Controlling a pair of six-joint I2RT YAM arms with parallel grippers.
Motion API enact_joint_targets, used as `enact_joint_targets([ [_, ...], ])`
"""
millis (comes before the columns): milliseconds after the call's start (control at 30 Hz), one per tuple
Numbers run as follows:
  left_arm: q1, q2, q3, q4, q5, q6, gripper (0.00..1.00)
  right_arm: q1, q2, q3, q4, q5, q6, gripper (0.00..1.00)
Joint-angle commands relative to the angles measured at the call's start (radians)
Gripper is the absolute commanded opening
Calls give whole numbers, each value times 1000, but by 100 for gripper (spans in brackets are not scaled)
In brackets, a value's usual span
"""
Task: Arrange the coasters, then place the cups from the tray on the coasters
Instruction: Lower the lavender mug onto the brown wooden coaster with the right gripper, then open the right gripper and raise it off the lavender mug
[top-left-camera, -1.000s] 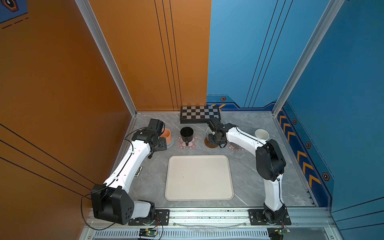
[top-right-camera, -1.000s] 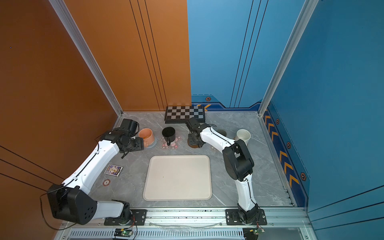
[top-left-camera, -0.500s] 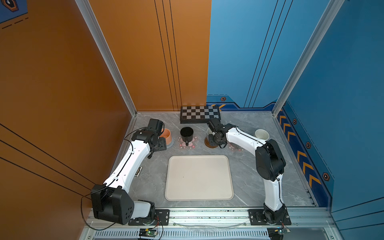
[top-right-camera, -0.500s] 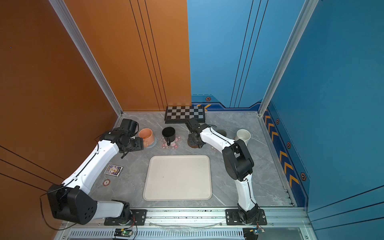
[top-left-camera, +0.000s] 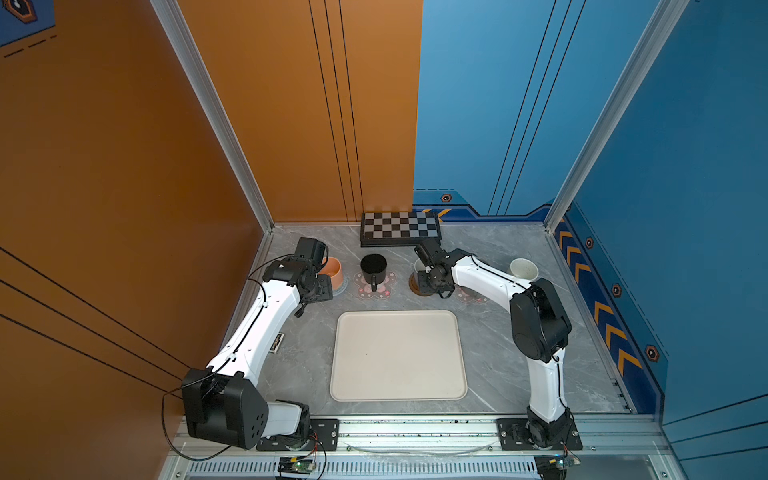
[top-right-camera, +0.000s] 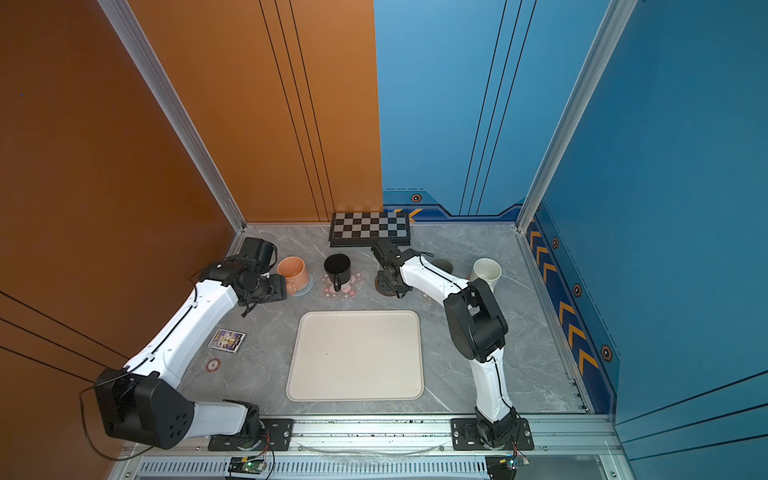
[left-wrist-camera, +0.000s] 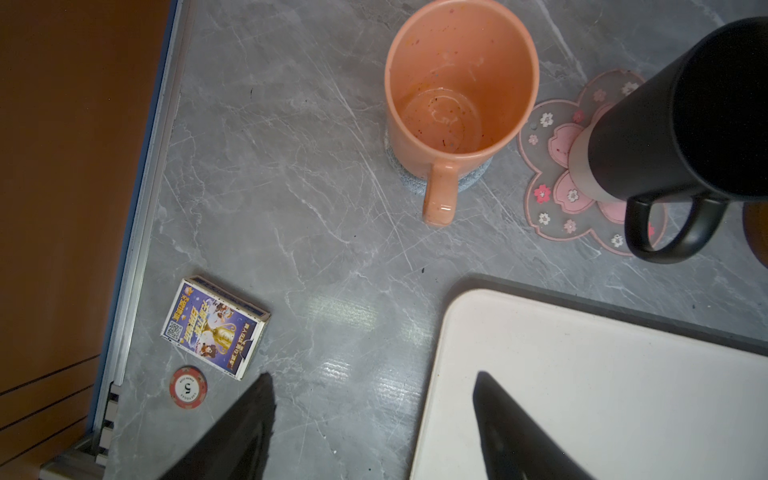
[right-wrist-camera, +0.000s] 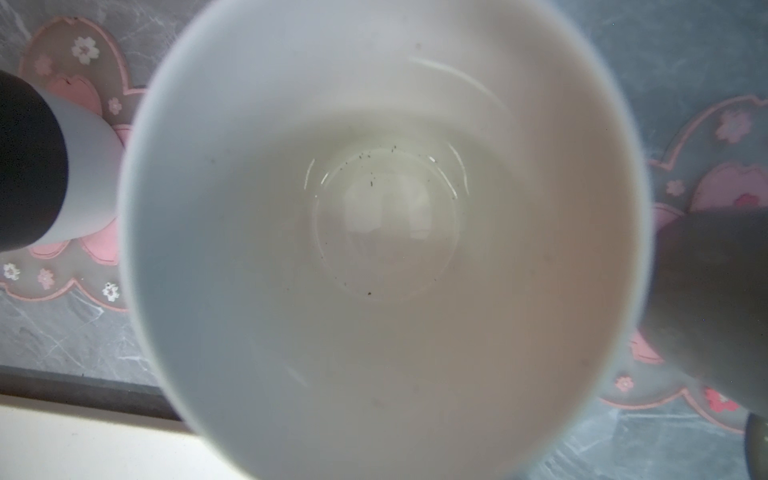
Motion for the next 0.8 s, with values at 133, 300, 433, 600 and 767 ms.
enact_joint_targets([
  [133,10,11,-1,-14,21,26,76,6,9,7,9,11,3,0],
  [300,10,8,-5,-16,23,26,76,8,22,8,9,-2,5,0],
  [433,11,8,-5,-16,26,26,76,17,23,4,10,-1,6,0],
  [600,10,8,-5,-16,31,26,76,28,16,-8,9,12,6,16],
  [767,8,5,-10,-15,45,20,77,33,-18,-27,10,8,17,34],
])
